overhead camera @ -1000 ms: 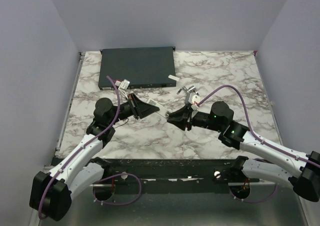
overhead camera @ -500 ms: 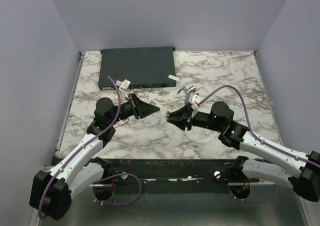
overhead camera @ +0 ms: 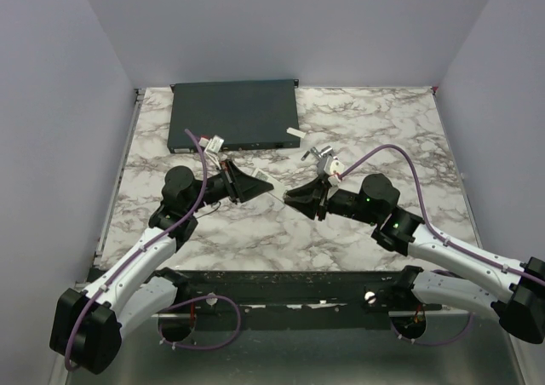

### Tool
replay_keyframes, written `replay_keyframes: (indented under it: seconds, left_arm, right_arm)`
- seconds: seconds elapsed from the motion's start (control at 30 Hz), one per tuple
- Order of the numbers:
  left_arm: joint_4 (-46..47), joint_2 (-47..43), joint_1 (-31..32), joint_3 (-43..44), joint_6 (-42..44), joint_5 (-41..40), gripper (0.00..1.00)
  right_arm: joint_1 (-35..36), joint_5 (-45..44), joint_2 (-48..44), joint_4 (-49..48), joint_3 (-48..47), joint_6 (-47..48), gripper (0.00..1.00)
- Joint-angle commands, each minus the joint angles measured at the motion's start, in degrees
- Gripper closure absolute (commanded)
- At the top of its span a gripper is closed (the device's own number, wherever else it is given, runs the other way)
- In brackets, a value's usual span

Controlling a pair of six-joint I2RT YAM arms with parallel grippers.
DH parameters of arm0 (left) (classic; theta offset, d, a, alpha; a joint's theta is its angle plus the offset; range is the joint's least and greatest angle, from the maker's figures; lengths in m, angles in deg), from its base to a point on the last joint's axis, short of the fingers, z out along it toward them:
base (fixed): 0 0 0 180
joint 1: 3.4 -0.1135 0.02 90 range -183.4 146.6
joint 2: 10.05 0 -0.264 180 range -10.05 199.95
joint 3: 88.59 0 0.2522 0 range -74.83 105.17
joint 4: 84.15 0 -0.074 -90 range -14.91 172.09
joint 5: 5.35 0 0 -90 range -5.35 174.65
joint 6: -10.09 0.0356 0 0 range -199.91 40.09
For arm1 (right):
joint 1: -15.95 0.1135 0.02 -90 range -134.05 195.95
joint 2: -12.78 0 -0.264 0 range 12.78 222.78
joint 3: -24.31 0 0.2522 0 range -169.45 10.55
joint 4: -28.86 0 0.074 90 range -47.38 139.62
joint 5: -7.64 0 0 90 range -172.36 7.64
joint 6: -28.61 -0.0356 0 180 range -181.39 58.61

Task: Load the batteries into the remote control
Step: Load the battery into the remote control.

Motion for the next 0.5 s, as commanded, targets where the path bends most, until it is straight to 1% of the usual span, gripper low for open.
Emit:
replay_keyframes:
  seconds: [0.0,0.33,0.47]
  left_arm:
    - [2.2,0.1,0.5,2.2,-0.1,-0.5,1.00]
    - [2.2,0.2,0.5,2.4,-0.1,-0.7,1.00]
    - [2.2,0.1,0.5,2.3,-0.1,-0.8,1.00]
  right_arm:
    - [0.1,-1.2,-0.4,-1.6,0.9,-0.3,0.70]
    - [0.2,-0.7,0.1,-0.5,0.8,0.1,0.71]
    - [0.1,-0.5,0.2,-0.2,0.6,0.2,0.75]
